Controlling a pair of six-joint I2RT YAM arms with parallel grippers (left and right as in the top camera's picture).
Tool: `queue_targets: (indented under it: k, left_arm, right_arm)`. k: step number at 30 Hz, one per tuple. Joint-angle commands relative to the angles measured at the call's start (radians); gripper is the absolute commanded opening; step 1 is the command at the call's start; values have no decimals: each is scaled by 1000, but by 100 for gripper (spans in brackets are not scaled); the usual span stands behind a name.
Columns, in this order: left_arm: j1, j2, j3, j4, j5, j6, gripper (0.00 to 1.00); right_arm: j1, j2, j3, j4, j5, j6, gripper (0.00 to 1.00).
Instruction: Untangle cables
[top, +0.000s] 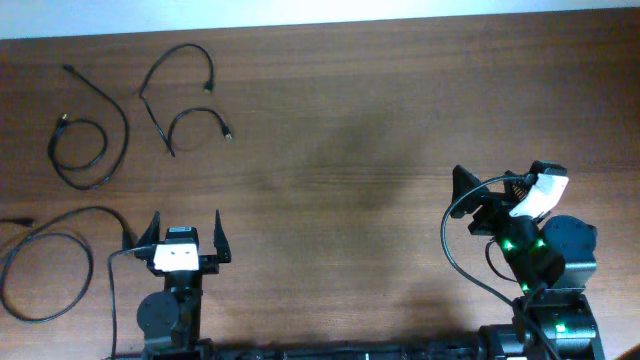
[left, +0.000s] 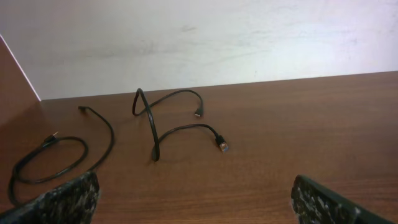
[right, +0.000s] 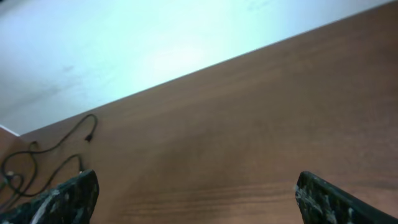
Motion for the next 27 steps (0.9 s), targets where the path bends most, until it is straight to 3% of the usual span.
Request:
queue_targets:
  k: [1,12,22,27]
  left_arm:
    - [-3,2,-3,-4,18,16,99]
    - [-3,2,-3,-4,18,16,99]
    - [-3,2,-3,-4,18,16,99]
    - [-3,2,-3,-4,18,16,99]
  right_arm:
    - [8,-7,7,21,-37,-5,99]
    - [8,-51,7,20,-41,-4,99]
    - [8,-320,-12,18,24,-176,99]
    - [9,-396,-91,85,22,-178,99]
